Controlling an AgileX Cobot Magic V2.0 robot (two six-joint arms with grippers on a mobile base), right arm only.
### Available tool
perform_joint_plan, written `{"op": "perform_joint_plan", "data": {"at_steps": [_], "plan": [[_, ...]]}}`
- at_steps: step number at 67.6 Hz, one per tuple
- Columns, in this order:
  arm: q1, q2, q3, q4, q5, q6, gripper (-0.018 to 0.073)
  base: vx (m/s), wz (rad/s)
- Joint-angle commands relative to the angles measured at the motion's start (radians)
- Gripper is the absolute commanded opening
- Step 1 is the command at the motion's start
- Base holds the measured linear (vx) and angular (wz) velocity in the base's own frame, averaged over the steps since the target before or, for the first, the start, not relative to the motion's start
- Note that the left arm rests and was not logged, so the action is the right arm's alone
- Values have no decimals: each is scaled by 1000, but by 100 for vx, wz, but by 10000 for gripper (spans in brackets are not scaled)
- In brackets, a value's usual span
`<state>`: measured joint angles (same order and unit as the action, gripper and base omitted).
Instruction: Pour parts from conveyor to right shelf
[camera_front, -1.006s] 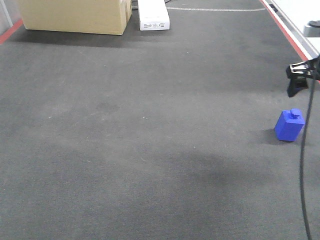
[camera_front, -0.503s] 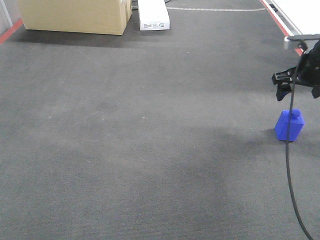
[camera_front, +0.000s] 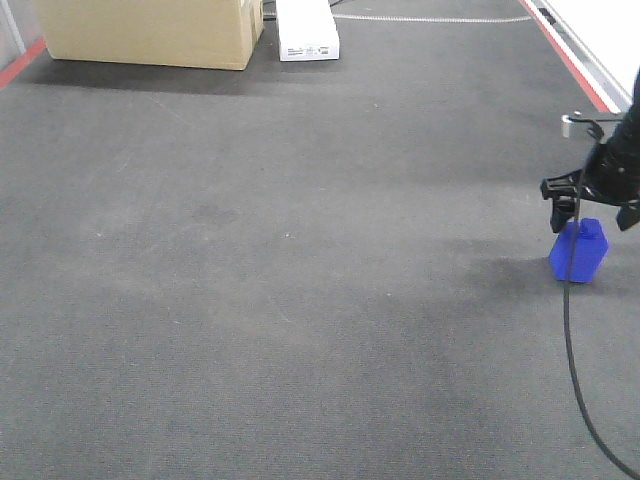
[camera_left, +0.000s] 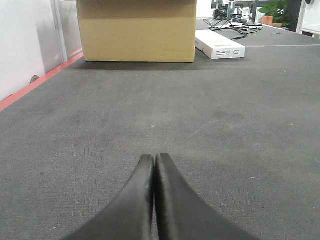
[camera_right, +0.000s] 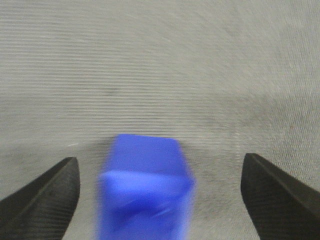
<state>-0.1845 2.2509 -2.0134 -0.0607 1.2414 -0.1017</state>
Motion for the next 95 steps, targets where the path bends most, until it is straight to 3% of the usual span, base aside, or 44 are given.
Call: {"op": "perform_joint_plan", "data": {"at_steps": [1,18,38,49,61,95], "plan": [[-20,-43,-30,30,24,-1,596,0,0],[-26,-18,-30,131,18,-81,593,0,0],[-26,7,-30,134,43,-72,562,0,0],[-27,7,-30,104,46,-39,365,0,0],[-26,3,-30,89,46,-26,-20,0,0],[-26,-211,-30,165,46,-45,-6,0,0]]}}
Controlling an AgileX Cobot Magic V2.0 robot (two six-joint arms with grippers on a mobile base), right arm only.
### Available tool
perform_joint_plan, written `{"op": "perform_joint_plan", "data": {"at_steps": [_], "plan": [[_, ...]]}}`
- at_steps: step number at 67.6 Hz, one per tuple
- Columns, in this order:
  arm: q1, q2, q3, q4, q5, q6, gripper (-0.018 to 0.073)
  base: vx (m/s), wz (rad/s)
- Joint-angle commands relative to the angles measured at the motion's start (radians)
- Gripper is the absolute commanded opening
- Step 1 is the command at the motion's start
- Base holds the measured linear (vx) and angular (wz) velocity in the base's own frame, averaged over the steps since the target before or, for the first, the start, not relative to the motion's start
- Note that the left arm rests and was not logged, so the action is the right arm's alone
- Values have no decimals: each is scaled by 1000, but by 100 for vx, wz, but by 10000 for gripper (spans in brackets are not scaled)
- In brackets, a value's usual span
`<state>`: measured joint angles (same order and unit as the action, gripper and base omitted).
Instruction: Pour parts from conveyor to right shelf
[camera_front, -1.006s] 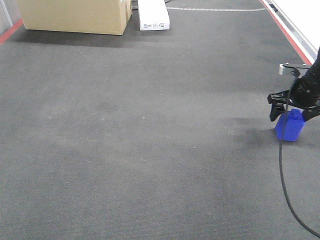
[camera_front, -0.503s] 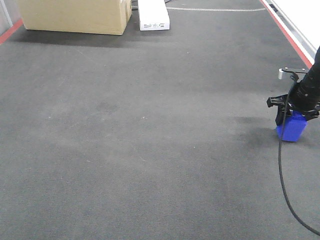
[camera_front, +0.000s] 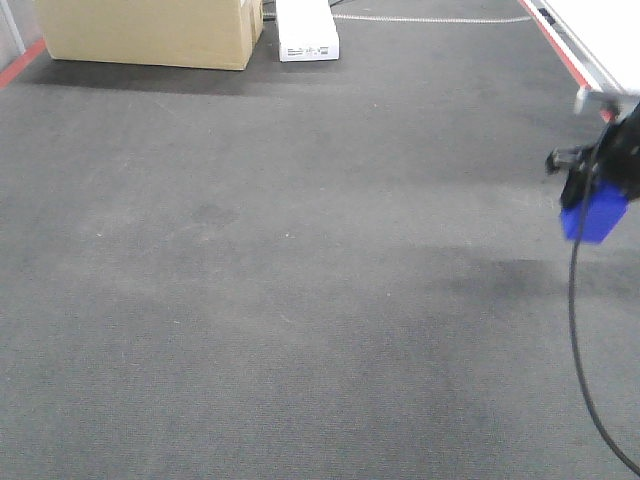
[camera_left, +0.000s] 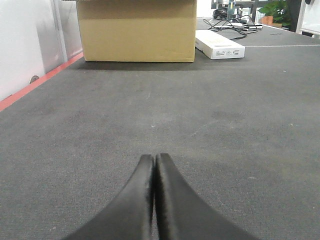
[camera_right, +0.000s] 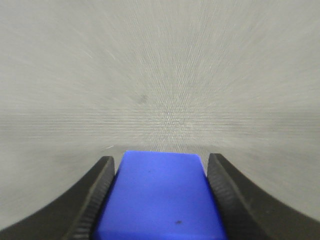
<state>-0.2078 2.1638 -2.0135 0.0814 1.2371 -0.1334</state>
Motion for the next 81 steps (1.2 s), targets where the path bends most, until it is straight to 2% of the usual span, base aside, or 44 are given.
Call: {"op": "perform_joint_plan", "data": {"at_steps": [1,12,20,27,51,65,81], "plan": [[-3,-134,-28,28,51,-13,-6,0,0],[-3,-258,-23,95,50,-30,-6,0,0],[-3,-378,63,132,16,-83,-6,0,0],[-3,-507,215,146,-57,-106,-6,0,0],[-3,-1045,856,164,-485,-168,-6,0,0],[-3,-1319,1132,165,-601,-237,-6,0,0],[-3,-1524,1336,189,-655,-252,-6,0,0]]}}
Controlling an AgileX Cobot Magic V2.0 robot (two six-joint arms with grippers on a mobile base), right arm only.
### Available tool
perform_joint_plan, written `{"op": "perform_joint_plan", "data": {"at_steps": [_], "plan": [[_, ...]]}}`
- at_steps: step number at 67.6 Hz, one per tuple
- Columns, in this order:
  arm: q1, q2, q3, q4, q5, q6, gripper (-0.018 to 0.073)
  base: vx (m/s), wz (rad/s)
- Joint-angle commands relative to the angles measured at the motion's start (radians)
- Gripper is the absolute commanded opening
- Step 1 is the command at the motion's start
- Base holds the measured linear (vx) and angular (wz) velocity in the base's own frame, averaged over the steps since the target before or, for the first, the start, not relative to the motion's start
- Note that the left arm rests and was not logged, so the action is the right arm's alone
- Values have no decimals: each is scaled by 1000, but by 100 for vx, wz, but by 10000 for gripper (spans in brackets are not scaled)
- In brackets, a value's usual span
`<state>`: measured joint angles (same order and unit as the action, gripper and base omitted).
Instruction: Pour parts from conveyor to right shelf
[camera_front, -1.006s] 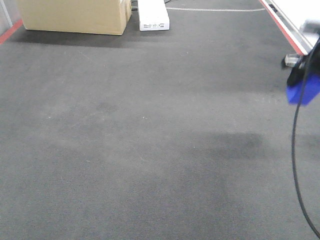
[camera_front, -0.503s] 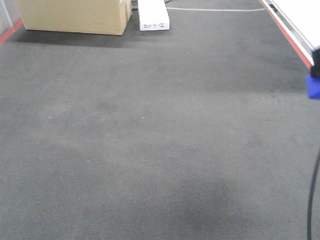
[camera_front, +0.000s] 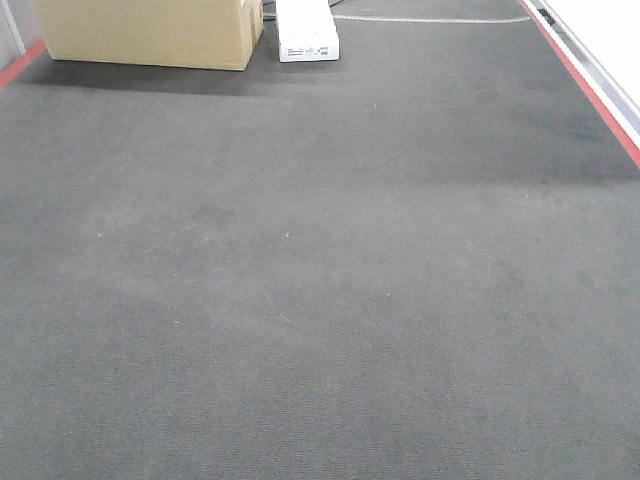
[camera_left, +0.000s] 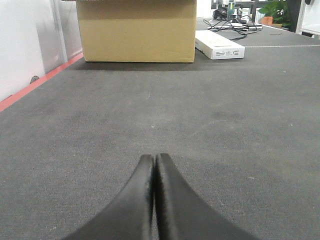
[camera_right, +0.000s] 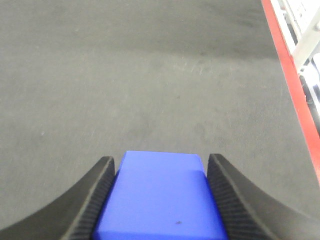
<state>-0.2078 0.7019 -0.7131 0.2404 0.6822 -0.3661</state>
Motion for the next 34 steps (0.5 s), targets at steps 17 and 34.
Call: {"op": "perform_joint_plan", "data": {"at_steps": [17,34], "plan": [[-3,-321,248,143,-176,-151,-6,0,0],[-3,-543,324,206,-230,-178,-6,0,0]]}}
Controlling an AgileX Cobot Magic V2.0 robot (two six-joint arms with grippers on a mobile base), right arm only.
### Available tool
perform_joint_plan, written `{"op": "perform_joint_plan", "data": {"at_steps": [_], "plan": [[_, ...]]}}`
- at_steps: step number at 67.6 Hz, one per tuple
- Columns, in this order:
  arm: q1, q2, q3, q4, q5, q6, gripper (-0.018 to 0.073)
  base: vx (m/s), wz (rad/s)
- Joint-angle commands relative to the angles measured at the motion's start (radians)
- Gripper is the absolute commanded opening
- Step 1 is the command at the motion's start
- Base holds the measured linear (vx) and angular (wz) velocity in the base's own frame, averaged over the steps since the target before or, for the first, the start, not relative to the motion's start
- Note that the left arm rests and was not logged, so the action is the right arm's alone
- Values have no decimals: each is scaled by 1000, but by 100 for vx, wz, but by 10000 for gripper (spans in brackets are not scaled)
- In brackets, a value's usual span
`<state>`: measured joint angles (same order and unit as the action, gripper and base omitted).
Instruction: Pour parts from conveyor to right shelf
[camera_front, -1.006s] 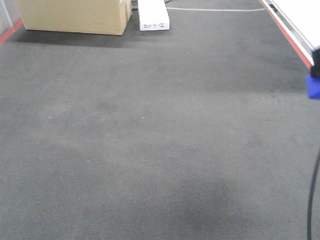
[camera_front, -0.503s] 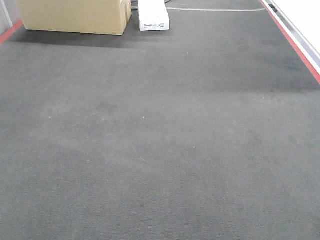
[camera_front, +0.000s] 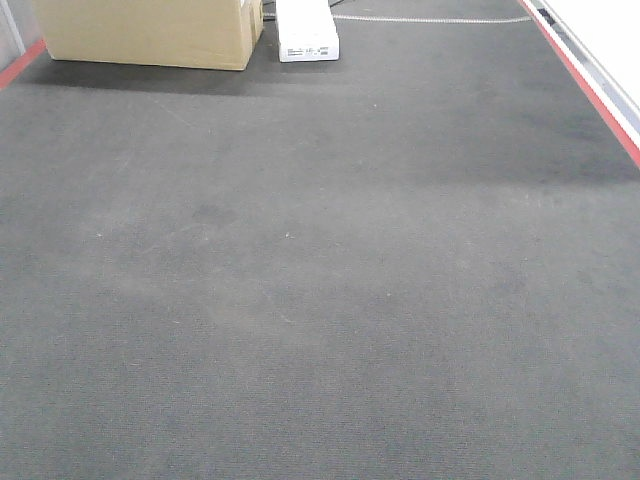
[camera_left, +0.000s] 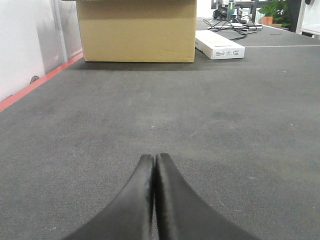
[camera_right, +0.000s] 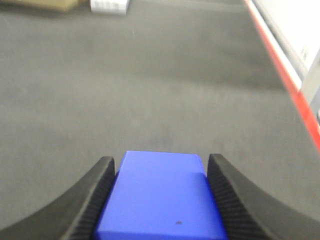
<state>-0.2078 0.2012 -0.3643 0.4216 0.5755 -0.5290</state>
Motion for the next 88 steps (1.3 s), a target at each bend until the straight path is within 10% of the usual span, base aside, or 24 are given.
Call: {"op": "perform_joint_plan", "data": {"at_steps": [1,88], "plan": [[-3,-49,-25,25,-125,-15,-6,0,0],[-3,-84,-25,2,-111,-17,-6,0,0]]}}
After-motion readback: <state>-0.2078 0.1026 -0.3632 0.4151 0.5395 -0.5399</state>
